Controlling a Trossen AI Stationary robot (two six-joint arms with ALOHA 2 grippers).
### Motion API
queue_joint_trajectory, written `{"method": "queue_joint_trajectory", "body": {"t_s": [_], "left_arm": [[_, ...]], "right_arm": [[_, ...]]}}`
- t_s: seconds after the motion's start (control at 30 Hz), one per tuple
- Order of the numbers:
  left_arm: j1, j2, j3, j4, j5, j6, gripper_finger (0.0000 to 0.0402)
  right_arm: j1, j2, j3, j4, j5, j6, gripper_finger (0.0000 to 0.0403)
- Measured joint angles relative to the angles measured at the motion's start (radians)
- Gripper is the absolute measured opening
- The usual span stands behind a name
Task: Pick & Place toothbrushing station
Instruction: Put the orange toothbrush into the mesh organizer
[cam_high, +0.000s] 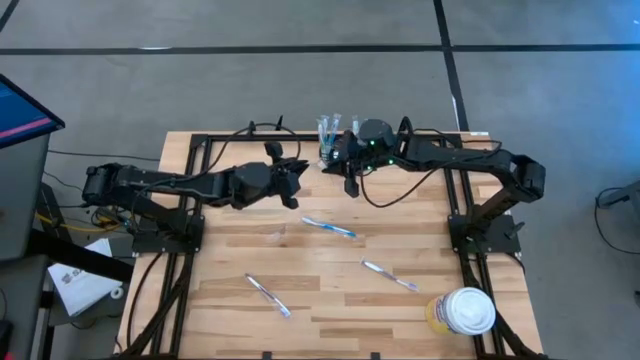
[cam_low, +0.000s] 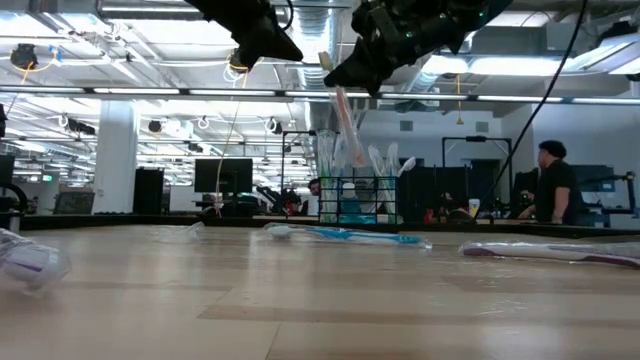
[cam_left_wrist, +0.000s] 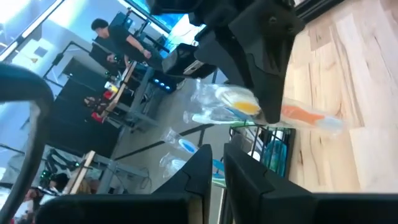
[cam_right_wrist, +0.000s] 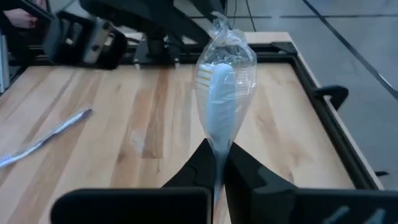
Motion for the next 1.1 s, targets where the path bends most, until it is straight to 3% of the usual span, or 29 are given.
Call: {"method": "queue_joint_trajectory", "body": {"t_s": [0.4,0.67,0.9,1.1], "left_arm": [[0.000,0.000,0.000,0.002,0.010,-0.163,0.0033],[0.000,0.000,0.000,0.002,0.031,-0.186,0.0033],[0.000,0.000,0.000,0.004,0.102,-0.190,0.0033],[0.000,0.000,0.000,0.008,0.121,-0.193,0.0033]], "right_arm": [[-0.136,-0.020,0.000,0.034,-0.008,-0.028,0.0005],[-0.251,-0.121,-0.073,0.038,-0.016,-0.035,0.0005],[-0.331,-0.213,-0.242,0.287,-0.111,0.032,0.0005],[-0.352,-0.200,-0.329,0.402,-0.112,0.052,0.0005]]}}
